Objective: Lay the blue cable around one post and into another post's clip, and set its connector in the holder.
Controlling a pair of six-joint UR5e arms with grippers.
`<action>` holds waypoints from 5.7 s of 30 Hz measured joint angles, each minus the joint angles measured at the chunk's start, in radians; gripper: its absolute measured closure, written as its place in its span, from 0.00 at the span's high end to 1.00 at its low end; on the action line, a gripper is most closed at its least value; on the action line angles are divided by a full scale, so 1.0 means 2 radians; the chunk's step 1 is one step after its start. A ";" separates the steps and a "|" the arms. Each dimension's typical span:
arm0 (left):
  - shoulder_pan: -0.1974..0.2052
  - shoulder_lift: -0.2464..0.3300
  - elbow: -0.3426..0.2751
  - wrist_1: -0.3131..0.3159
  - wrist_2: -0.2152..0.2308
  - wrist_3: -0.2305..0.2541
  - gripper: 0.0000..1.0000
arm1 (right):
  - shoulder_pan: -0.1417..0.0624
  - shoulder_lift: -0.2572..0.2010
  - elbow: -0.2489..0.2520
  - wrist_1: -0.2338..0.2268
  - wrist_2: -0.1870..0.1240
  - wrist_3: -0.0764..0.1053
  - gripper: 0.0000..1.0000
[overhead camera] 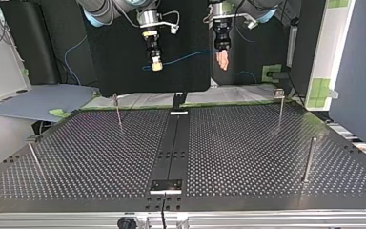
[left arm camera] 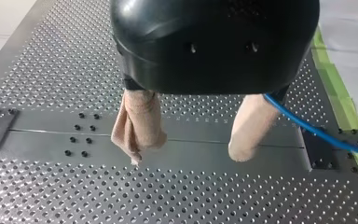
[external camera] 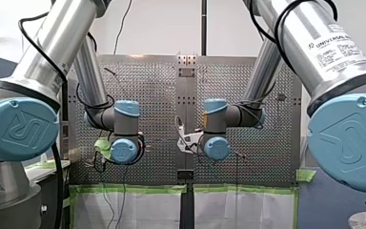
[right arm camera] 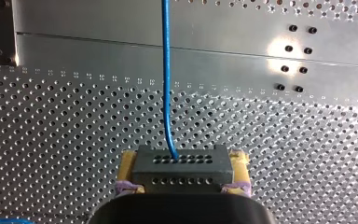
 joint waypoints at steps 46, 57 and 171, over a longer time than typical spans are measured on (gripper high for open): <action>-0.009 0.000 0.005 -0.009 -0.005 -0.008 1.00 | 0.005 -0.036 0.020 0.076 0.001 0.009 0.00; -0.037 0.042 0.032 -0.053 -0.004 -0.052 1.00 | -0.001 -0.060 -0.004 0.100 0.015 0.033 0.00; 0.360 0.301 0.302 -0.534 0.177 -0.201 1.00 | 0.073 -0.022 -0.498 0.419 -0.081 0.008 0.00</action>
